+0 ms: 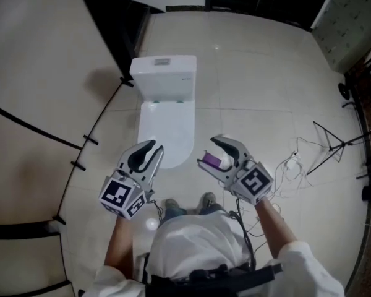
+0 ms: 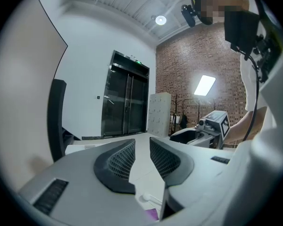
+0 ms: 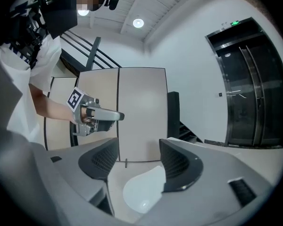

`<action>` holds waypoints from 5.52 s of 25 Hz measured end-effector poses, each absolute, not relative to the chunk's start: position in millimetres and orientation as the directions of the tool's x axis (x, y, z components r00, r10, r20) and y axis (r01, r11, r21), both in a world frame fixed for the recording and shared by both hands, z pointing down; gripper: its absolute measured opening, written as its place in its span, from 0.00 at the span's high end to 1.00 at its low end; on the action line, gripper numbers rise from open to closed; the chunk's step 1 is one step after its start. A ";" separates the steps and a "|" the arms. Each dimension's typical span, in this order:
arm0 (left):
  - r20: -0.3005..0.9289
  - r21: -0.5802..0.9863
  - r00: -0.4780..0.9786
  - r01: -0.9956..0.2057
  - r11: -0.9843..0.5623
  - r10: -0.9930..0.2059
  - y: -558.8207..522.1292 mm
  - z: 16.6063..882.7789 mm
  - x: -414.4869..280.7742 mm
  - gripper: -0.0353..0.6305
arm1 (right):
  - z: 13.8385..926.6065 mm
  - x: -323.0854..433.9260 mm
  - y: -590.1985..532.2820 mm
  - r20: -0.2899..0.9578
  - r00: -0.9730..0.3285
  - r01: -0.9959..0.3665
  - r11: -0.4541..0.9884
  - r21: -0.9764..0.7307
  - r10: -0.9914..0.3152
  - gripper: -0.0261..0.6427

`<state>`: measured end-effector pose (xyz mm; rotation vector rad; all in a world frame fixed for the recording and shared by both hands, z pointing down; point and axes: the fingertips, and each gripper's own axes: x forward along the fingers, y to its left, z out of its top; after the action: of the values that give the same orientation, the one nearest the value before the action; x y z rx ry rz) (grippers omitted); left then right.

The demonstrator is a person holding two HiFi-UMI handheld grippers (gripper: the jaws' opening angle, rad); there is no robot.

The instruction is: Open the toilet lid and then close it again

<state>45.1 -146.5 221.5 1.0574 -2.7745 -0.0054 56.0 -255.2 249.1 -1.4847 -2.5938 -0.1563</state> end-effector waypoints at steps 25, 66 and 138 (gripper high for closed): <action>0.385 -0.144 -0.352 -0.936 0.321 -0.853 84.5 353.4 -55.0 0.81 | 461.4 32.2 -43.1 0.618 -0.682 0.645 0.720 0.257 0.391 0.54; 0.508 -0.184 -0.186 -0.977 0.105 -0.841 54.5 597.1 0.5 0.76 | 605.4 -78.6 -69.8 0.551 -0.772 0.627 0.515 0.584 0.316 0.96; 0.478 -0.299 -0.475 -0.879 0.372 -0.739 -14.2 400.8 -413.0 0.82 | 439.3 80.8 -54.9 0.532 -0.847 0.263 0.863 0.431 -0.008 0.79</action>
<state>-413.0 -14.2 400.8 1.4350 -2.3708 0.7646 80.8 -54.9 439.3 -0.1852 -2.5012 -0.6809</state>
